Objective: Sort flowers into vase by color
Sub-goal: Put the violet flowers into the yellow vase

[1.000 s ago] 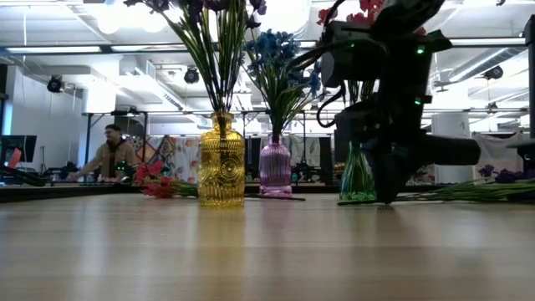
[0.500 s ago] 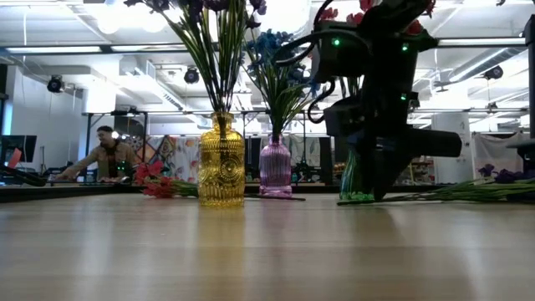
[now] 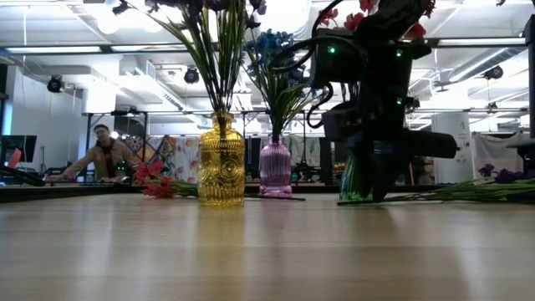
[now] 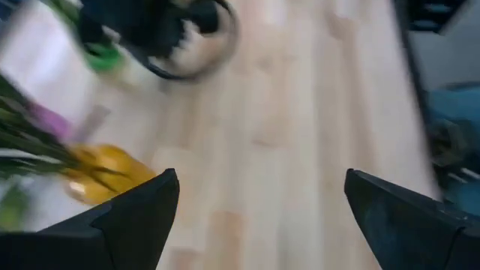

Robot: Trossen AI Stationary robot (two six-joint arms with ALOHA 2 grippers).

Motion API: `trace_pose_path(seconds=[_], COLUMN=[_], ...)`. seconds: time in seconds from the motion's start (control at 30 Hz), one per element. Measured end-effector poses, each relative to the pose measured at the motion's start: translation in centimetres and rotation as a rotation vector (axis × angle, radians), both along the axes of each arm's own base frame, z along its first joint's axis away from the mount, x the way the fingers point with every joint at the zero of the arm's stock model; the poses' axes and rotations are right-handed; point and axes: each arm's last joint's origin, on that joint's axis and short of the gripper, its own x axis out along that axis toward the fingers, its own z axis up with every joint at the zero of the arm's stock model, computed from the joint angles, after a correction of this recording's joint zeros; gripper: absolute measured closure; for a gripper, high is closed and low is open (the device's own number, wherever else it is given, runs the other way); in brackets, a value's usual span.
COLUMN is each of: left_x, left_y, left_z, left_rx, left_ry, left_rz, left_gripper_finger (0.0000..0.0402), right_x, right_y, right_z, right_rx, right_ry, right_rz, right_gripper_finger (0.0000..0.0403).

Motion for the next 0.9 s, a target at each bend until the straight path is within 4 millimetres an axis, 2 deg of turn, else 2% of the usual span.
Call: trace_pose_path(seconds=[0.1,0.37,0.53,0.73,0.9], left_x=[-0.3,-0.8,-0.7,-0.7,-0.7], left_y=[-0.5,-0.9,-0.8,-0.8,-0.7], left_z=[0.1,0.0,0.0,0.0,-0.1], left_rx=[-0.072,-0.09,-0.074,-0.073,-0.057], left_ry=[0.041,0.065,0.053,0.054,0.042], left_rz=[-0.051,-0.044,-0.03,-0.03,-0.015], left_gripper_finger=[0.0039,0.0039,0.0039,0.0039,0.0039], right_x=[0.0,0.0,0.0,0.1,0.3], right_y=[-0.3,-0.4,-0.3,-0.2,0.7], right_z=[-0.4,-1.3,-1.5,-1.3,-0.9], right_rx=[0.0,0.008,0.043,0.114,0.115], right_ry=[-0.004,0.028,0.037,0.035,0.024], right_rz=[-0.007,0.0,0.017,0.027,0.038], right_gripper_finger=[0.0287,0.0295,0.0326,0.0385,0.0388])
